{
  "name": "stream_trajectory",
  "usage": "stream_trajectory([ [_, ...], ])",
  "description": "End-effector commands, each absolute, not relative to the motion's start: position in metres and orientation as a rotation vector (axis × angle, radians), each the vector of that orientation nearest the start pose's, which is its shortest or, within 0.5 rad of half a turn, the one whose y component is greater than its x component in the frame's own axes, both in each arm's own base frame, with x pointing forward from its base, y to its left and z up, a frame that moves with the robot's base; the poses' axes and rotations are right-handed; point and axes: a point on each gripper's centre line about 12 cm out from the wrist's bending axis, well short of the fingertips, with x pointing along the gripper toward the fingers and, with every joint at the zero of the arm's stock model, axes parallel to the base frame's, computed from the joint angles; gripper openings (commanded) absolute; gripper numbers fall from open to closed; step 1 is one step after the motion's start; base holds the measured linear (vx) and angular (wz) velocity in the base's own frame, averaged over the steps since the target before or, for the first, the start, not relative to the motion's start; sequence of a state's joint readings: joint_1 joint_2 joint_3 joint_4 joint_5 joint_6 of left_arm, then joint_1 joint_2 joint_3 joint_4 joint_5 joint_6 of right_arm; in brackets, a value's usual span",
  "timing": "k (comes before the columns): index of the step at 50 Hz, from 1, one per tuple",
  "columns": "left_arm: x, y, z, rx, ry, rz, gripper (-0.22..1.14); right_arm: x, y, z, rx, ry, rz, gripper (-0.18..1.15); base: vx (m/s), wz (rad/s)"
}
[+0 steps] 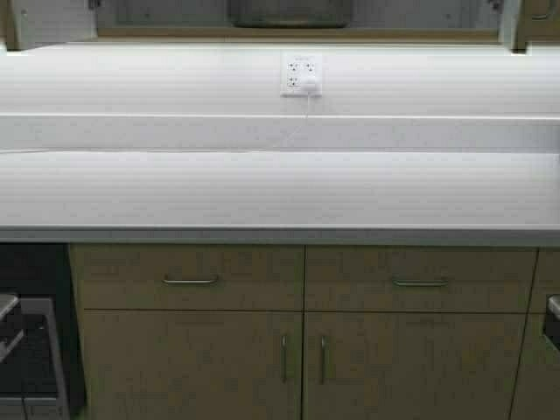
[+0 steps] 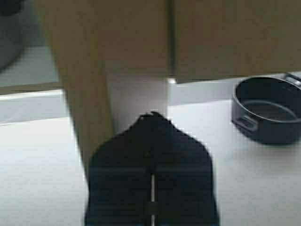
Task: Open the cabinet, put the pot inside, then close it
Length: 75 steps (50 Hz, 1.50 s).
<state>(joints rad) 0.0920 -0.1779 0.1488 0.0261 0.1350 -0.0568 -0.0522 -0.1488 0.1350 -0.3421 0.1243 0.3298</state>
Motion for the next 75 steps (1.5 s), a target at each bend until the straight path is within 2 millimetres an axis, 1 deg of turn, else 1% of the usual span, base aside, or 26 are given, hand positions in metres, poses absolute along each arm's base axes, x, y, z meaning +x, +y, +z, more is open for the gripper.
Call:
stream_trajectory([
  [1, 0.386, -0.002, 0.445, -0.021, 0.057, -0.002, 0.03, 0.389, -0.008, 0.452, -0.012, 0.033, -0.048, 0.06, 0.00, 0.02],
  [5, 0.366, -0.001, 0.440, -0.017, 0.060, 0.000, 0.03, 0.370, 0.003, 0.449, -0.011, 0.033, -0.020, 0.06, 0.00, 0.01],
  [9, 0.349, -0.002, 0.438, -0.018, 0.038, -0.003, 0.03, 0.357, 0.007, 0.442, -0.012, 0.044, -0.007, 0.06, 0.00, -0.03],
  [14, 0.334, -0.006, 0.441, -0.026, -0.006, -0.017, 0.03, 0.345, 0.007, 0.432, -0.011, 0.062, -0.004, 0.06, 0.00, -0.01],
  [19, 0.328, -0.021, 0.450, -0.006, -0.041, -0.063, 0.03, 0.335, 0.011, 0.420, 0.005, 0.087, 0.006, 0.06, 0.01, -0.02],
  [24, 0.329, -0.044, 0.459, 0.023, -0.062, -0.131, 0.03, 0.322, 0.029, 0.403, -0.001, 0.133, 0.058, 0.06, 0.02, -0.06],
  [25, 0.331, -0.050, 0.459, 0.025, -0.060, -0.146, 0.03, 0.317, 0.035, 0.395, -0.004, 0.155, 0.076, 0.06, 0.02, -0.05],
  [26, 0.333, -0.055, 0.460, 0.024, -0.061, -0.160, 0.03, 0.314, 0.038, 0.392, -0.006, 0.166, 0.086, 0.06, 0.02, -0.03],
  [33, 0.353, -0.087, 0.457, 0.020, -0.041, -0.240, 0.03, 0.295, 0.058, 0.368, -0.010, 0.229, 0.154, 0.06, 0.04, 0.00],
  [38, 0.367, -0.114, 0.451, 0.023, -0.019, -0.299, 0.03, 0.284, 0.067, 0.353, 0.024, 0.265, 0.186, 0.06, 0.07, 0.01],
  [45, 0.382, -0.144, 0.444, 0.024, 0.002, -0.359, 0.03, 0.274, 0.065, 0.345, 0.028, 0.273, 0.189, 0.06, 0.12, -0.03],
  [50, 0.401, -0.156, 0.442, 0.009, 0.008, -0.370, 0.03, 0.271, 0.064, 0.346, 0.027, 0.265, 0.188, 0.06, 0.16, -0.07],
  [57, 0.436, -0.170, 0.436, -0.013, 0.024, -0.370, 0.03, 0.272, 0.065, 0.349, 0.022, 0.257, 0.191, 0.06, 0.17, -0.06],
  [60, 0.444, -0.173, 0.432, -0.009, 0.052, -0.369, 0.03, 0.273, 0.064, 0.348, 0.020, 0.260, 0.189, 0.06, 0.17, -0.04],
  [62, 0.443, -0.173, 0.431, -0.004, 0.073, -0.369, 0.03, 0.273, 0.065, 0.350, 0.019, 0.255, 0.191, 0.06, 0.17, -0.02],
  [64, 0.437, -0.175, 0.431, 0.004, 0.084, -0.376, 0.03, 0.272, 0.064, 0.350, 0.019, 0.255, 0.189, 0.06, 0.17, -0.01],
  [68, 0.420, -0.176, 0.430, 0.004, 0.073, -0.392, 0.03, 0.268, 0.063, 0.352, 0.017, 0.250, 0.188, 0.06, 0.15, 0.01],
  [72, 0.401, -0.172, 0.429, -0.005, 0.054, -0.402, 0.03, 0.267, 0.061, 0.355, 0.006, 0.255, 0.181, 0.06, 0.14, 0.03],
  [75, 0.388, -0.166, 0.426, -0.009, 0.046, -0.403, 0.03, 0.269, 0.062, 0.363, -0.005, 0.238, 0.183, 0.06, 0.14, 0.06],
])
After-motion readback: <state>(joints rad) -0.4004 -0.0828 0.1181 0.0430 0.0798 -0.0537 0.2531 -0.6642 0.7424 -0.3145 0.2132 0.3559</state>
